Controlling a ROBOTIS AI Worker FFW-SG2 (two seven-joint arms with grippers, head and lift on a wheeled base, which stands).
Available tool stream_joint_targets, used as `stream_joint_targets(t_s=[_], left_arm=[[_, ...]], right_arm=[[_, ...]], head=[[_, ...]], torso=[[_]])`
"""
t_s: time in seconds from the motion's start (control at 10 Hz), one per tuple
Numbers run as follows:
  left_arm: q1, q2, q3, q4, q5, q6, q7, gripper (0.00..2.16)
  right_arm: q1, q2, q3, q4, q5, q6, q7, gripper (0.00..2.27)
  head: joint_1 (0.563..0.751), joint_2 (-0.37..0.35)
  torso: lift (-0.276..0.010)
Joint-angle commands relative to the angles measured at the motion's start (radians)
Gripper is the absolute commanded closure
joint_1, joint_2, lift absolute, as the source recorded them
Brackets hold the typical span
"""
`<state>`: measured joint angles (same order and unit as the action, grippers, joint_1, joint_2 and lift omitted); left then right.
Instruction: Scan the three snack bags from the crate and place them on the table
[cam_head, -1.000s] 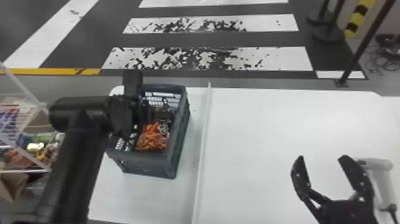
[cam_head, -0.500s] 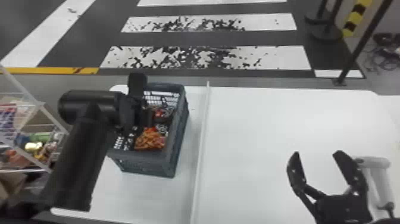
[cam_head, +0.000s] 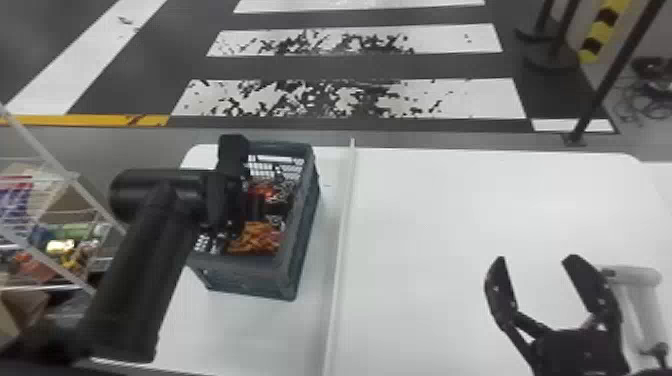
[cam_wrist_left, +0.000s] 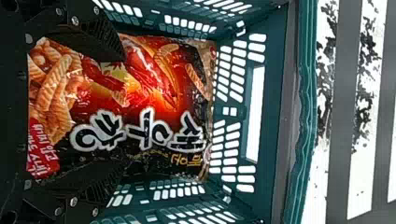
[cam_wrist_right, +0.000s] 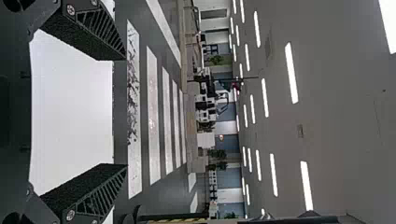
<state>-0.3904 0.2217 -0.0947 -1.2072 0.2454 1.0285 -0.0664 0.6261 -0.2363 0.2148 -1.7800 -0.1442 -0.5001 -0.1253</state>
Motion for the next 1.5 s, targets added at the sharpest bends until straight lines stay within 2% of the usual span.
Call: stream_joint_targets(t_s=[0.0, 0.1, 0.2, 0.3, 0.4, 0.5, 0.6, 0.8, 0.9, 1.1, 1.4], left_arm=[[-0.005, -0.001, 0.006, 0.029, 0.008, -0.020, -0.015, 0.23], [-0.016, -0.001, 0.006, 0.049, 0.003, -0.017, -0.021, 0.23], [-0.033, -0.001, 0.006, 0.075, -0.005, -0.014, -0.035, 0.38], [-0.042, -0.002, 0.000, 0.103, -0.015, -0.011, -0.046, 0.67], [-0.031, -0.002, 0.000, 0.104, -0.017, -0.023, -0.042, 1.71], [0.002, 0.002, 0.006, 0.058, -0.017, -0.051, -0.033, 1.96], [0.036, 0.004, 0.030, 0.005, -0.015, -0.047, -0.029, 2.09], [0.084, 0.004, 0.036, -0.069, -0.020, -0.051, 0.014, 2.09], [0.120, 0.004, 0.046, -0.130, -0.018, -0.047, 0.023, 2.09], [0.193, 0.001, 0.049, -0.249, -0.020, -0.047, 0.077, 2.09], [0.265, -0.001, 0.066, -0.353, -0.018, -0.044, 0.086, 2.09]], right_arm=[[0.000, -0.001, 0.000, 0.007, 0.000, -0.001, 0.000, 0.11], [-0.003, -0.001, 0.005, 0.016, 0.000, -0.007, 0.000, 0.11], [-0.003, -0.003, 0.009, 0.022, -0.001, -0.019, 0.000, 0.11], [-0.003, -0.006, 0.011, 0.024, -0.018, -0.028, -0.002, 0.11], [-0.003, -0.006, 0.011, 0.027, -0.028, -0.031, -0.002, 0.11], [-0.003, -0.006, 0.009, 0.027, -0.028, -0.034, -0.002, 0.11], [-0.003, -0.006, 0.009, 0.030, -0.028, -0.047, -0.002, 0.11], [0.009, -0.006, 0.009, 0.030, -0.029, -0.087, -0.004, 0.11], [0.018, -0.006, 0.006, 0.028, -0.029, -0.108, -0.005, 0.11], [0.043, -0.006, -0.005, 0.014, -0.029, -0.142, -0.005, 0.11], [0.067, -0.005, -0.012, 0.004, -0.028, -0.182, -0.005, 0.11]], head=[[0.695, 0.115], [0.695, 0.114], [0.695, 0.112], [0.695, 0.115], [0.695, 0.117], [0.695, 0.117], [0.695, 0.118], [0.695, 0.126], [0.695, 0.130], [0.695, 0.129], [0.695, 0.118]], torso=[[-0.037], [-0.037], [-0.037], [-0.037], [-0.037], [-0.037], [-0.037], [-0.037], [-0.037], [-0.037], [-0.037]])
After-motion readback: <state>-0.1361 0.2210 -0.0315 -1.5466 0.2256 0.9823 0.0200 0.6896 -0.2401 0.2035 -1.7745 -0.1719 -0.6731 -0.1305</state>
